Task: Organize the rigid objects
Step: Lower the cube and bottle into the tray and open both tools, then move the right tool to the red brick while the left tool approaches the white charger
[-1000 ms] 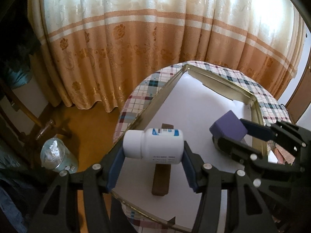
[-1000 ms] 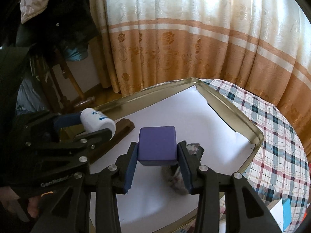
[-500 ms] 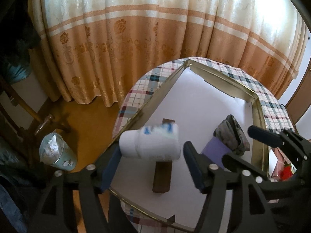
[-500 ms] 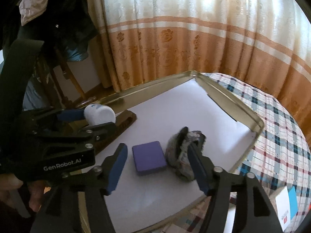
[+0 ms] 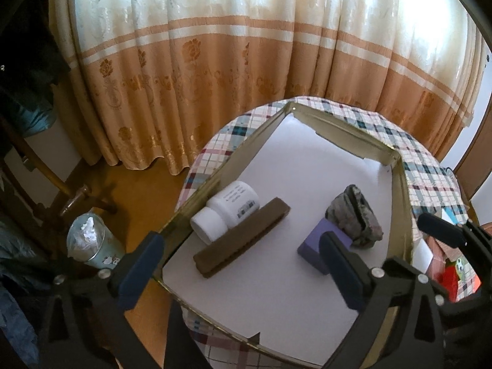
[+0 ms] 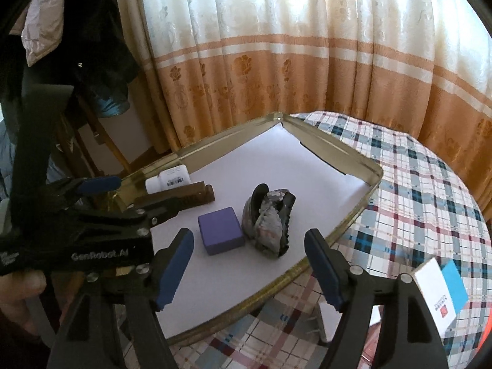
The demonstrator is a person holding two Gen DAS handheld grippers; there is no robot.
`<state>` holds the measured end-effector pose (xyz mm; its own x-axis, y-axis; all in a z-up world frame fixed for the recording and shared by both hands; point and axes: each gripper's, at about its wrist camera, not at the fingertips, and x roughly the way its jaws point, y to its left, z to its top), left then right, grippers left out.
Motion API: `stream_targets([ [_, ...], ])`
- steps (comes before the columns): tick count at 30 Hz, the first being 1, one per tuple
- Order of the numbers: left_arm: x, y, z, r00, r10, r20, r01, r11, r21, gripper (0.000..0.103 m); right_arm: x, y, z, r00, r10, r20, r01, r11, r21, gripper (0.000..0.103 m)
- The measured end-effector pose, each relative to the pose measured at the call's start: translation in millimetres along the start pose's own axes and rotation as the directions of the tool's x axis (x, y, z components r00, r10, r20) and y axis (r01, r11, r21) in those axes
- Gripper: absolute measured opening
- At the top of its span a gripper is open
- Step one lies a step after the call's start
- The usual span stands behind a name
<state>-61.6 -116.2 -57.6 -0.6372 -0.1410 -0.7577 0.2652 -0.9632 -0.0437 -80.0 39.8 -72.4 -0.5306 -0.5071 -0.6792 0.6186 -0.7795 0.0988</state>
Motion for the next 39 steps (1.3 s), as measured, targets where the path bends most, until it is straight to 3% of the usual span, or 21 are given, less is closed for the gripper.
stream_targets([
  [14,-15,-42,-11,0.997,-0.071,0.005,0.07,0.995,0.068,0.102,-50,-43,-30,0.997,-0.067,0.035,0.063,0.992,0.113,0.08],
  [26,-46,-84,-25,0.986,-0.152,0.064,0.141,0.977,0.161,0.102,-87,-84,-61,0.989,-0.136,0.052,0.123,0.97,0.211,0.08],
  [32,-67,-107,-35,0.969,-0.219,0.114,0.192,0.96,0.205,0.102,-106,-106,-95,0.981,-0.19,0.038,0.17,0.941,0.293,0.08],
  [39,-66,-142,-50,0.963,-0.257,0.081,0.22,0.924,0.314,0.102,-95,-117,-118,0.985,-0.174,-0.011,0.169,0.934,0.314,0.08],
])
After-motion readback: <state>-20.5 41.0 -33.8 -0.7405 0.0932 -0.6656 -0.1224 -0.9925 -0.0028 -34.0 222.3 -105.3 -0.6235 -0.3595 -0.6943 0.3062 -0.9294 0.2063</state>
